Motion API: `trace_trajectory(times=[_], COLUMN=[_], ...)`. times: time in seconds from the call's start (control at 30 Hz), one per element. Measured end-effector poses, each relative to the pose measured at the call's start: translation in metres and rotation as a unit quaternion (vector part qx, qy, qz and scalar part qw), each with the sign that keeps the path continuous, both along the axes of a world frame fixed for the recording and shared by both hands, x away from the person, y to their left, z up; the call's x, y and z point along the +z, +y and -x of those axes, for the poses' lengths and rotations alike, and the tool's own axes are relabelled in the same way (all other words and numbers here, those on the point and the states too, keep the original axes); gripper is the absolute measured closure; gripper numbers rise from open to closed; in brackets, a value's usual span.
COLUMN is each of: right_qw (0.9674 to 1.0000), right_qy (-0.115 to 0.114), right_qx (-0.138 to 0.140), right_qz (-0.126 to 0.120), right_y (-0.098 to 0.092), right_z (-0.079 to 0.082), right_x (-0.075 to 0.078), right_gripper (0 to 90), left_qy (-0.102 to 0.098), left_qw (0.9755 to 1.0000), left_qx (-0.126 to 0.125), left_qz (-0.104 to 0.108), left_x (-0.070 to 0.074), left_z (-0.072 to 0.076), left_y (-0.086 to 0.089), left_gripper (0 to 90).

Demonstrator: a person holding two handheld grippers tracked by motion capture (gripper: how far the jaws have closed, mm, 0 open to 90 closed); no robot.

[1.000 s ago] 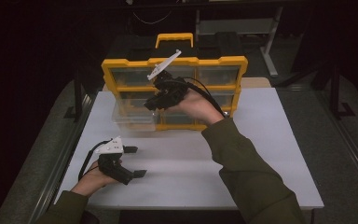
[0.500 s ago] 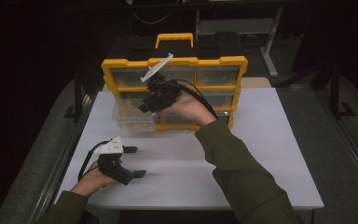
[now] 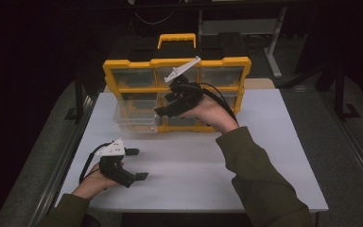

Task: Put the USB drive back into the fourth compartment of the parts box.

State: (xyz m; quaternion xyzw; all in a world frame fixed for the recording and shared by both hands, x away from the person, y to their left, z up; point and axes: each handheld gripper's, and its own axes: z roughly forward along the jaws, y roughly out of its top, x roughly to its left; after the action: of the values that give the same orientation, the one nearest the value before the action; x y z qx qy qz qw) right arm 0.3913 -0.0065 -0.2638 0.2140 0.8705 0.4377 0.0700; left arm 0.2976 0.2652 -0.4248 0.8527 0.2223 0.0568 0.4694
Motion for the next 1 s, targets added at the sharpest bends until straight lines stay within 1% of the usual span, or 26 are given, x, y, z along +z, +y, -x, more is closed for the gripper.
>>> trace_trajectory(times=[0.17,0.33,0.37,0.4,0.53,0.57,0.6,0.73,0.8,0.83,1.0], right_qw=[0.9999,0.9996,0.9996,0.9994,0.9991,0.9990,0.9989,0.9986,0.9985,0.9983,0.9972], right_qy=[-0.008,-0.007,-0.007,-0.009,-0.011,-0.010,-0.012,-0.014,-0.013,-0.012,-0.013], right_qx=[-0.015,-0.027,-0.027,-0.031,-0.037,-0.039,-0.040,-0.048,-0.050,-0.054,-0.071], right_qz=[-0.001,-0.008,-0.008,-0.011,-0.015,-0.017,-0.021,-0.020,-0.020,-0.021,-0.018], right_y=[-0.012,-0.024,-0.024,-0.030,-0.035,-0.038,-0.043,-0.051,-0.053,-0.059,-0.070], right_z=[0.006,0.010,0.010,0.012,0.014,0.016,0.019,0.024,0.026,0.029,0.034], right_x=[-0.007,-0.018,-0.018,-0.025,-0.029,-0.033,-0.040,-0.053,-0.056,-0.063,-0.077], right_gripper=[27.0,24.5,24.5,23.3,22.9,21.9,20.4,16.5,16.5,14.0,11.3], left_qy=[0.001,0.001,0.001,0.002,0.002,0.002,0.002,0.003,0.003,0.003,0.004], left_qw=[1.0000,1.0000,1.0000,1.0000,1.0000,1.0000,1.0000,1.0000,1.0000,1.0000,1.0000], left_qx=[0.001,0.001,0.001,0.001,0.001,0.001,0.001,0.001,0.001,0.002,0.003], left_qz=[0.003,0.003,0.003,0.003,0.003,0.003,0.001,0.002,0.002,0.001,0.001], left_x=[0.000,0.000,0.000,-0.001,-0.001,-0.001,-0.001,-0.001,-0.001,-0.001,-0.001], left_z=[0.000,0.001,0.001,0.001,0.001,0.001,0.001,0.001,0.001,0.001,0.001], left_y=[0.001,0.001,0.001,0.001,0.001,0.001,0.002,0.002,0.002,0.003,0.003], left_gripper=[0.0,0.0,0.0,0.0,0.0,0.0,0.0,0.0,0.0,0.0,0.0])
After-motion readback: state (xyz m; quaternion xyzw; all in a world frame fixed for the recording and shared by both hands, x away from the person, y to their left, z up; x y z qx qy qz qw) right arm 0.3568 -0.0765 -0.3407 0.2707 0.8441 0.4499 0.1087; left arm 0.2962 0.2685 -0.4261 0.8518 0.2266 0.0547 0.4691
